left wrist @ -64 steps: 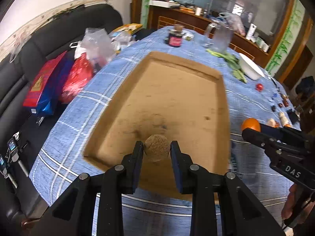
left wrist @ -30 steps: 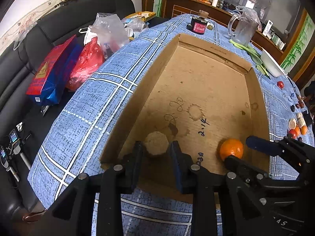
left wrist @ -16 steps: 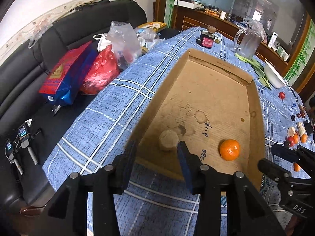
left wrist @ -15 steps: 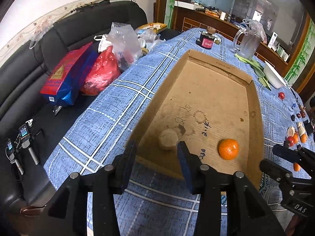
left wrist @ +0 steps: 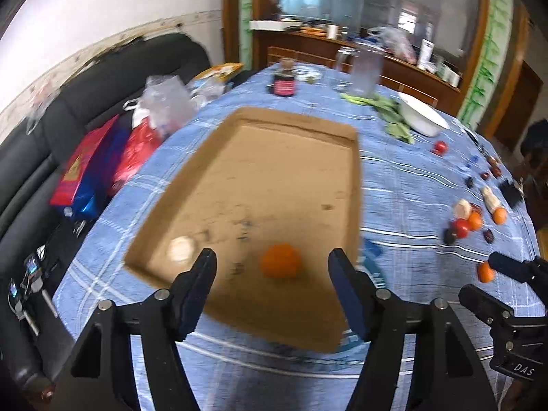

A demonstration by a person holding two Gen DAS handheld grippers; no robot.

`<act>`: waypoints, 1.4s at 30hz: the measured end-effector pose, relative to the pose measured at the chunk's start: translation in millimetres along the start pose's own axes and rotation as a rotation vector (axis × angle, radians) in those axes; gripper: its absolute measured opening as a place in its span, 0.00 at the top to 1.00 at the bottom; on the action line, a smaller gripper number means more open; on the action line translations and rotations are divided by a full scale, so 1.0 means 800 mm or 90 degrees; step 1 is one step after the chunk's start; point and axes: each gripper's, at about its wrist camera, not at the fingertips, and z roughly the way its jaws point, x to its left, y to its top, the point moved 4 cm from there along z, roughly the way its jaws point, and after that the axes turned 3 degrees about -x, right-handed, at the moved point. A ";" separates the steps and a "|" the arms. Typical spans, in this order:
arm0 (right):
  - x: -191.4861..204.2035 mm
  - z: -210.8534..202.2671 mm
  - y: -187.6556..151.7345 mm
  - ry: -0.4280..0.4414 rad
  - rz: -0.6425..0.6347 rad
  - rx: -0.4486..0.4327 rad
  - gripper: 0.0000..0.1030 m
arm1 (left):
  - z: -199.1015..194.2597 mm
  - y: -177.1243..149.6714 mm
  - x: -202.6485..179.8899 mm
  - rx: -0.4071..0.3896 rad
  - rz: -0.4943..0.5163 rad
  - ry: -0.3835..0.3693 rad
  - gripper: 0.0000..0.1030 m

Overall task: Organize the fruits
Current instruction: 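Open both tools, releasing the orange and the biscuit into the tray, then grasp the tan cube with the right tool while the left tool grasps another orange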

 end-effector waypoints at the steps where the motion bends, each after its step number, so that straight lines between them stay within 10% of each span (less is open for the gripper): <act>1: -0.010 -0.008 -0.004 -0.012 0.004 -0.007 0.28 | 0.001 0.001 -0.013 0.000 0.011 -0.007 0.34; 25: -0.337 -0.119 -0.143 -0.267 0.255 -0.012 0.28 | 0.026 -0.051 -0.263 0.073 0.208 -0.115 0.34; 38: -0.393 -0.081 -0.174 -0.233 0.288 0.035 0.28 | 0.051 -0.062 -0.344 0.115 0.233 -0.148 0.34; 42: -0.396 -0.077 -0.180 -0.216 0.291 0.040 0.49 | 0.066 -0.069 -0.357 0.137 0.227 -0.146 0.34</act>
